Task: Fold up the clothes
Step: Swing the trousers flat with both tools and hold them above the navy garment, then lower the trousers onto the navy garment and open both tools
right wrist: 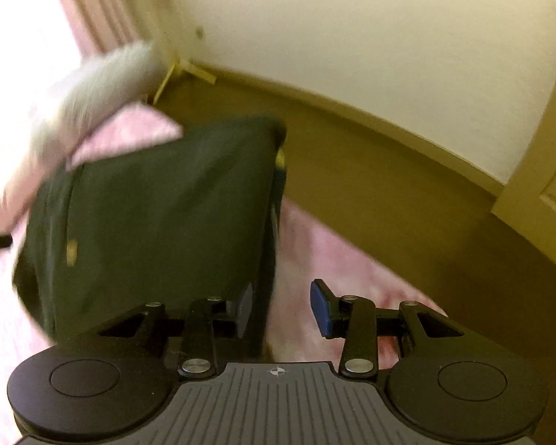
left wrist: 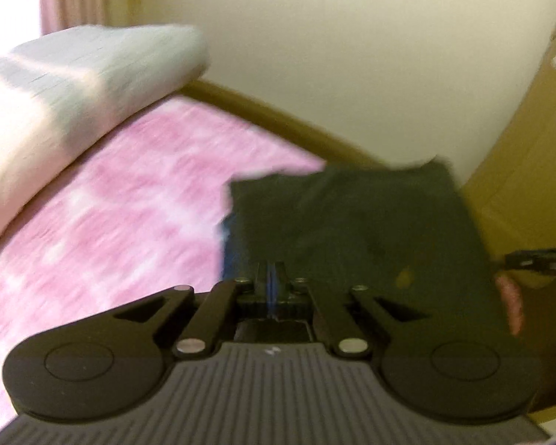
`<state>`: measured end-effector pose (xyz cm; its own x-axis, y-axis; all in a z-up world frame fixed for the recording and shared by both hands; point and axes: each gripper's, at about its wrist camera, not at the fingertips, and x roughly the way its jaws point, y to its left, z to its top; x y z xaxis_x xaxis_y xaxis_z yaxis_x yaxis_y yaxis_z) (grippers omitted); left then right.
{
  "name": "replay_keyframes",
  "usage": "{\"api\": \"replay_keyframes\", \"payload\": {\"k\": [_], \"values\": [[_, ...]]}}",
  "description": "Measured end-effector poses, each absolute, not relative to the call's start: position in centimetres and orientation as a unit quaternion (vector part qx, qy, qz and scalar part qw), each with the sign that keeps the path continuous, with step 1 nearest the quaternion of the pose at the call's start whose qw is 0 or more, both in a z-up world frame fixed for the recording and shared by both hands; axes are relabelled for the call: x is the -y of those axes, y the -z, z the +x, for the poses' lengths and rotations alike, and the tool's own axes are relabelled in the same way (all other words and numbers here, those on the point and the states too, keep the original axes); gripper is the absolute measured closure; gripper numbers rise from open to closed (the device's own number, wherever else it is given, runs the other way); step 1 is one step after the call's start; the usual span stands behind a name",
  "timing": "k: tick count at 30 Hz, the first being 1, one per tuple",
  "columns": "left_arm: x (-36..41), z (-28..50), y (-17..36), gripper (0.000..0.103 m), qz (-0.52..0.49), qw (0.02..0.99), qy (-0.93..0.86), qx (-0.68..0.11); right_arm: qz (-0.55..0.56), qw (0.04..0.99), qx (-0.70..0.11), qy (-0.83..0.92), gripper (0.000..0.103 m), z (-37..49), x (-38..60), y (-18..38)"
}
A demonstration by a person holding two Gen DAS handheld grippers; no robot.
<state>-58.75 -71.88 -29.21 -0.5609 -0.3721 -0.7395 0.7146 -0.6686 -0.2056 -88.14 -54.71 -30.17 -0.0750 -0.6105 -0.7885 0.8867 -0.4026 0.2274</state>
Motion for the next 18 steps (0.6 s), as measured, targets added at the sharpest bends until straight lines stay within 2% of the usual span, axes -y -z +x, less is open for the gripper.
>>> {"api": "replay_keyframes", "payload": {"k": [5,6,7,11,14,18], "values": [[73.4,-65.9,30.1,0.103,0.330,0.247,0.877,-0.248,0.402,0.558,-0.120,0.716,0.064,-88.2,59.9,29.9],[73.8,-66.6,30.7,0.103,0.333,0.251,0.877,-0.240,0.398,0.565,-0.125,0.712,0.065,-88.1,61.1,30.1],[74.1,-67.1,31.5,0.103,0.336,0.260,0.876,-0.230,0.396,0.571,-0.129,0.708,0.075,-88.1,62.2,30.5],[75.3,-69.2,34.4,0.100,0.349,0.293,0.870,-0.190,0.369,0.585,-0.170,0.702,0.078,-88.3,65.1,32.5],[76.5,-67.7,34.8,0.100,0.329,0.302,0.865,-0.228,0.378,0.566,-0.148,0.718,0.084,-89.6,64.7,33.5],[75.4,-65.8,33.3,0.101,0.302,0.304,0.874,-0.227,0.380,0.542,-0.131,0.738,0.083,-89.4,62.3,32.1]]}}
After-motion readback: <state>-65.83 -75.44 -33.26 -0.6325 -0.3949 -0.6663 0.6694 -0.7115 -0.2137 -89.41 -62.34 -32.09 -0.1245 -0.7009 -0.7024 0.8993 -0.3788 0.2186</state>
